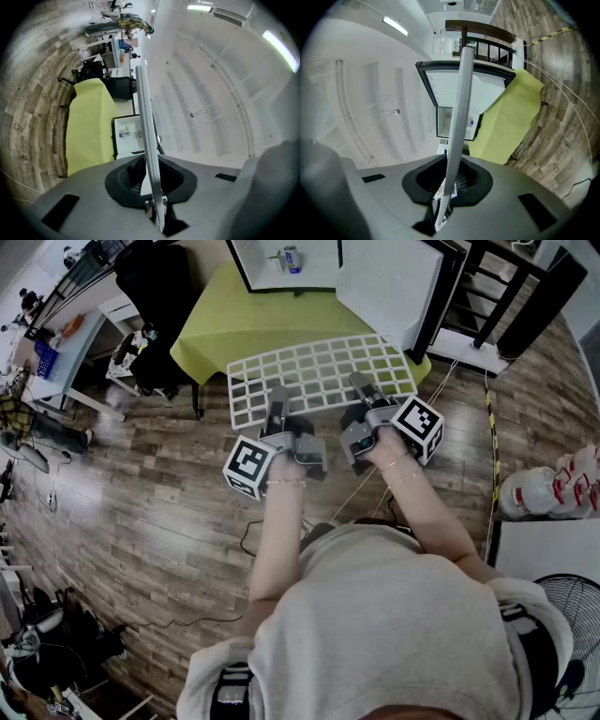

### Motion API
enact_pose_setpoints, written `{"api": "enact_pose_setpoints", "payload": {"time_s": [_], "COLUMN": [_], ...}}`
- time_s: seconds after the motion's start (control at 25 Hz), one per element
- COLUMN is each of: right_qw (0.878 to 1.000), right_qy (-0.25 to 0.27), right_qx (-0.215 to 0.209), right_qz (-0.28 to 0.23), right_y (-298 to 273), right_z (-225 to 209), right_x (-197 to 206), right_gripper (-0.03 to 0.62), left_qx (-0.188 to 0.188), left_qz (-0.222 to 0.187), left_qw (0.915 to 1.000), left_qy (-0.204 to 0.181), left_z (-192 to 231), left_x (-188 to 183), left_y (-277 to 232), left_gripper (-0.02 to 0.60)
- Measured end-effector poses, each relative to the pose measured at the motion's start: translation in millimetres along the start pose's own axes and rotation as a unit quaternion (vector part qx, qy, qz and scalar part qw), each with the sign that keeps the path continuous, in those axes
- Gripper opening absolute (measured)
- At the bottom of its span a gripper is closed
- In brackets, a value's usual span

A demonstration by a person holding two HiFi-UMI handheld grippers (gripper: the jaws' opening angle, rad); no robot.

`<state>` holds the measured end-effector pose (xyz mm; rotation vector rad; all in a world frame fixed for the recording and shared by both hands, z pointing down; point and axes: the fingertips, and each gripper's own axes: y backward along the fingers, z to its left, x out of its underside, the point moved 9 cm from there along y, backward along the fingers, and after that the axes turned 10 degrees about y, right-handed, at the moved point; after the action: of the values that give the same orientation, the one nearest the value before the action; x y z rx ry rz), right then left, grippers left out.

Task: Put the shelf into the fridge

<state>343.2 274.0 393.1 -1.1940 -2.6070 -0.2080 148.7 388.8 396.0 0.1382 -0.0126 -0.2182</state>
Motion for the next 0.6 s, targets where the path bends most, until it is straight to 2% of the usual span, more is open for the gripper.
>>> {"api": "enact_pose_setpoints", "payload": {"time_s": [0.2, 0.44, 0.6], "right_qw": [1.000, 1.000, 1.000], "right_qy": [0.010, 0.010, 0.014], "right_qx": [-0.005, 0.002, 0.006], "right_qz": [-0.001, -0.005, -0.012], "right_y": [-3.5, -4.1, -7.0], "right_z": [2.3, 1.8, 1.4], "right_x": [-0.1, -0.5, 4.4], "right_gripper": [0.028, 0.028, 0.028], "left_qx": [-0.009, -0.022, -0.023], "left_qz": [-0.011, -0.005, -0.003], "left_qw": [0.9998, 0.9996, 0.9997], "left_qy": [-0.012, -0.017, -0.005], "left_z": [1.6, 3.7, 7.4], "left_x": [-0.3, -0.3, -4.8], "left_y": [-1.7, -4.3, -2.8], "left_gripper": [0.048, 0.049, 0.049]}}
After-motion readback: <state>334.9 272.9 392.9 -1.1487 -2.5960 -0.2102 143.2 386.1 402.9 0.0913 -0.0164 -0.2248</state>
